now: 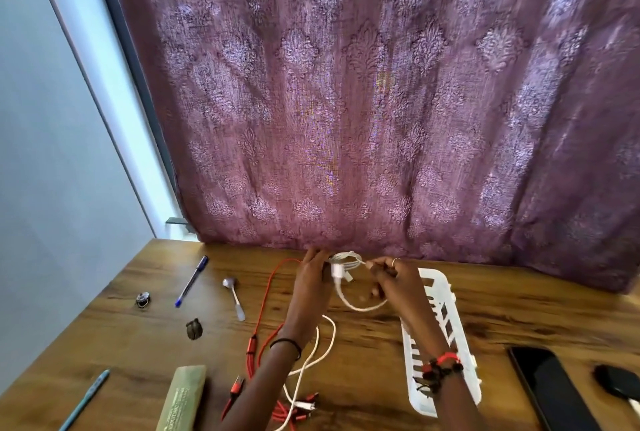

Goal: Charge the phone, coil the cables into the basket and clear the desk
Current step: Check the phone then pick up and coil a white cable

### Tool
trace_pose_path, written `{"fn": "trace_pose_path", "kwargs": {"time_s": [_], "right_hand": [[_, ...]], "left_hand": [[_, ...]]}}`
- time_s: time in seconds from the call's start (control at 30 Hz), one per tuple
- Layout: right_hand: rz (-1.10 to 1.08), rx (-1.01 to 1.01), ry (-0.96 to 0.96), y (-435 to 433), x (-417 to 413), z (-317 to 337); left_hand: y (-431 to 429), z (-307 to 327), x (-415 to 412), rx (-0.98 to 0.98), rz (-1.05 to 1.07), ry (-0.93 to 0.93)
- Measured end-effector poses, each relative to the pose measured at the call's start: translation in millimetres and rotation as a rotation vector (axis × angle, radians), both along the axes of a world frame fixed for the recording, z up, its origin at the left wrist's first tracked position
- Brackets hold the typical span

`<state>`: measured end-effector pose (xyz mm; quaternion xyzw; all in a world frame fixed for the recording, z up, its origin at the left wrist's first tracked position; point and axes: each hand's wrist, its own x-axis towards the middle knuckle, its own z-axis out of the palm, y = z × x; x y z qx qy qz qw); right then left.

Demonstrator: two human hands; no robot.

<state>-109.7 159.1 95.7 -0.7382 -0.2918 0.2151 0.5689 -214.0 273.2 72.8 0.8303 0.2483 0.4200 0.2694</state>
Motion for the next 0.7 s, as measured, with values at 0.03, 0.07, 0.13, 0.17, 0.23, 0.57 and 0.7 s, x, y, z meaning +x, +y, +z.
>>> {"fn": "trace_pose_path", "kwargs": {"time_s": [0.03, 0.07, 0.13, 0.17, 0.23, 0.57, 0.7], "right_hand": [[0.011, -0.015, 0.057, 1, 0, 1], [0.009, -0.034, 0.088, 1, 0, 0], [-0.028, 0.011, 0.067, 1, 0, 0], [-0.047, 0.038, 0.014, 0, 1, -1], [-0.047, 0.051, -0.084, -2, 5, -2], [-0.036, 0.007, -0.354, -7, 10, 0], [-0.217, 0.051, -0.492, 0, -5, -3]], "left_hand": [[2, 0, 0, -0.037, 0.012, 0.018], [3, 0, 0, -0.074, 0.02, 0.033], [4, -1, -1, -0.152, -0.002, 0.043], [4, 0, -2, -0.209, -0.023, 0.049], [4, 2, -4, -0.311, -0.068, 0.072], [-7, 9, -11, -1.236, -0.441, -0.301], [-12, 8, -9, -1.419, -0.501, -0.392]]}}
